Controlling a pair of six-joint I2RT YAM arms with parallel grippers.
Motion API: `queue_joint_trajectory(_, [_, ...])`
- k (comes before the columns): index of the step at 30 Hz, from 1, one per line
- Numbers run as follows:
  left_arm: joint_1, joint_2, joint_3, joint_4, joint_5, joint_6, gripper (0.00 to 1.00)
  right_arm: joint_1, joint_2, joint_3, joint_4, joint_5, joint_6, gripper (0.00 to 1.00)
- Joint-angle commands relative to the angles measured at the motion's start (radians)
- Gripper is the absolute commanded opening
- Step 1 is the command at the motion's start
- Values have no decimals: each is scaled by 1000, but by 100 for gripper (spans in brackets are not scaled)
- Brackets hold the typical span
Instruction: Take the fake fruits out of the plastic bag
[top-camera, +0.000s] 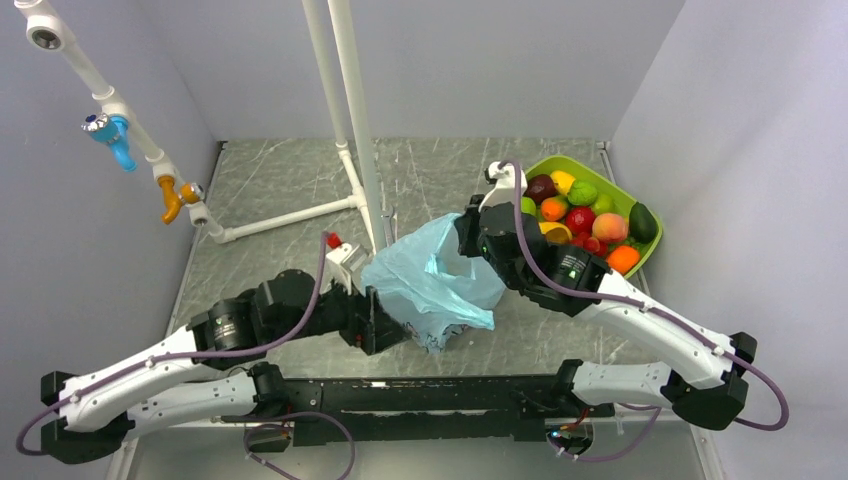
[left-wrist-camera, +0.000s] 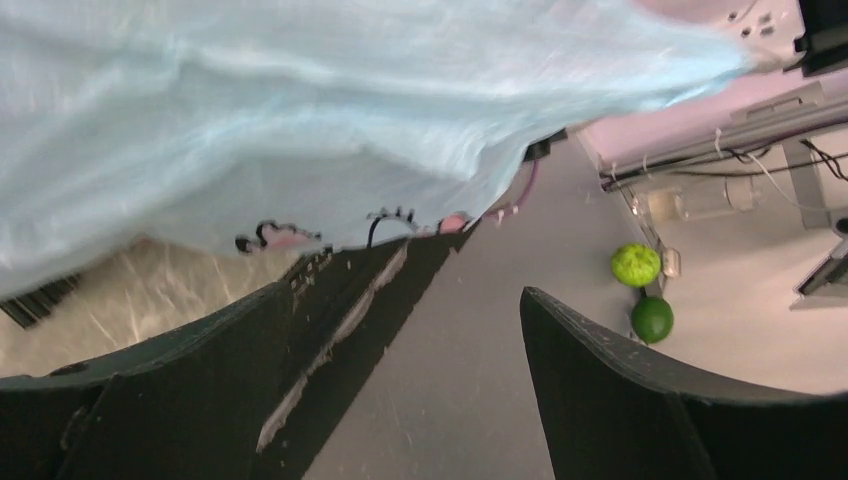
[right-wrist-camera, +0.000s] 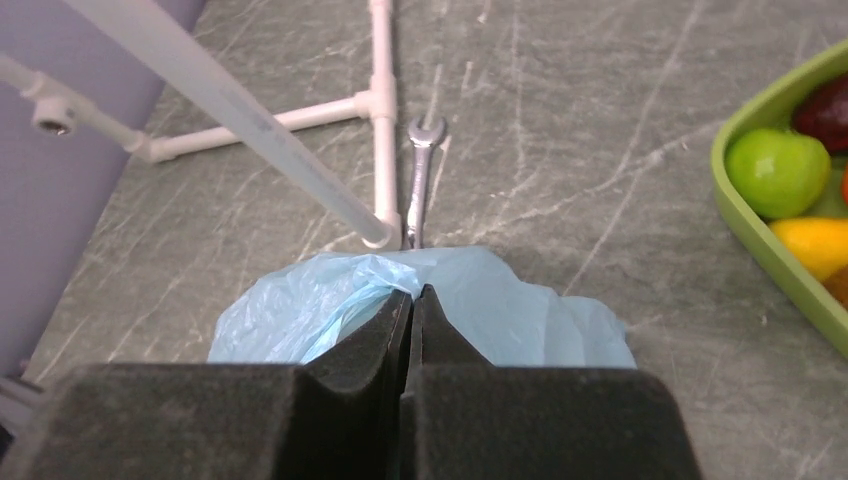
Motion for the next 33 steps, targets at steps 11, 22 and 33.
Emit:
queue_joint_trajectory(11, [-33, 72, 369, -43, -290, 268, 92, -118, 31, 93, 297, -669, -438, 0])
queue_joint_trajectory(22, [-33, 389, 552, -178, -476, 360, 99, -136, 75, 109, 192, -885, -502, 0])
queue_joint_trajectory(33, [-11, 384, 355, -59, -502, 325, 29, -75, -47, 15, 8, -578, -410, 7])
